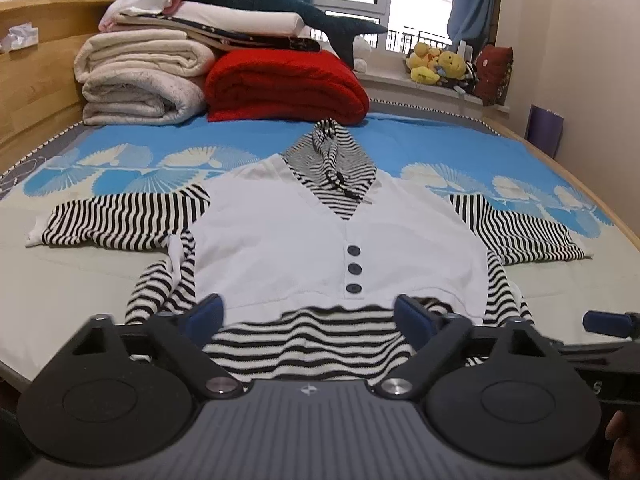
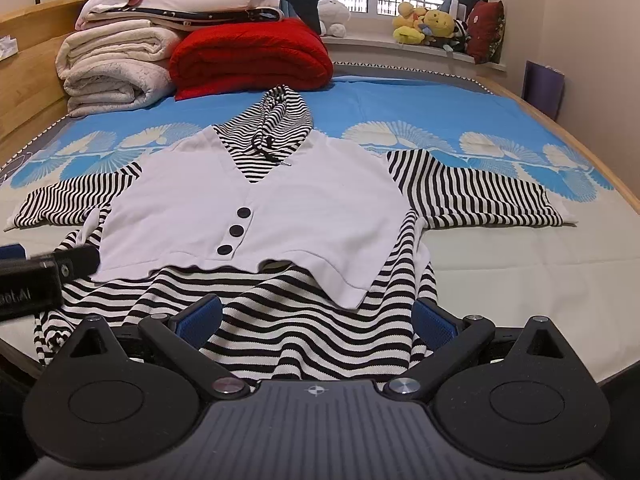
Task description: Fold small clothes
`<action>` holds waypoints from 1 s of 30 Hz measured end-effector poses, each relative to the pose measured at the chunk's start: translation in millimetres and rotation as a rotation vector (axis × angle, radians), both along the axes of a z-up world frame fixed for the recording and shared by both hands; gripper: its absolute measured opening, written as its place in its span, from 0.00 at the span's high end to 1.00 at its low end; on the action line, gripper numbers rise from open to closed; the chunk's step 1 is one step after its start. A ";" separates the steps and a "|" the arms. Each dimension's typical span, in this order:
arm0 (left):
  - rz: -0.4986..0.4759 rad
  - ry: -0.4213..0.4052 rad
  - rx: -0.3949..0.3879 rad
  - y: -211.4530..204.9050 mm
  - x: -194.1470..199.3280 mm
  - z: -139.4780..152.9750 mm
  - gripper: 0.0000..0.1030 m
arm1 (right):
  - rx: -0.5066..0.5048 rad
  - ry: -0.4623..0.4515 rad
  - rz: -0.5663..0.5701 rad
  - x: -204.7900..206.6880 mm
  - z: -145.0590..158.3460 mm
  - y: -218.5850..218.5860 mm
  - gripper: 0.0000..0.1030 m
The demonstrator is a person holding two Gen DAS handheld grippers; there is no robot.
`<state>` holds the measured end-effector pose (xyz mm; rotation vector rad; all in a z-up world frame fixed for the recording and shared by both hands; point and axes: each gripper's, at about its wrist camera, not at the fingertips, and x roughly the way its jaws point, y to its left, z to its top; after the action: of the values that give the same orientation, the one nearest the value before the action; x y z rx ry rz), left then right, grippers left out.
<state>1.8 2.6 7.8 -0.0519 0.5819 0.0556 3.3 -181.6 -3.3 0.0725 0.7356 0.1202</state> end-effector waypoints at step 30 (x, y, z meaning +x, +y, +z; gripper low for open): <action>0.209 -0.097 -0.090 175.8 194.9 62.2 0.67 | 0.104 -0.100 -0.002 10.9 6.4 -13.9 0.53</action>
<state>196.6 178.4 70.0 -0.2017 0.4806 0.2285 14.2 -195.6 3.1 0.1656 0.6293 0.1595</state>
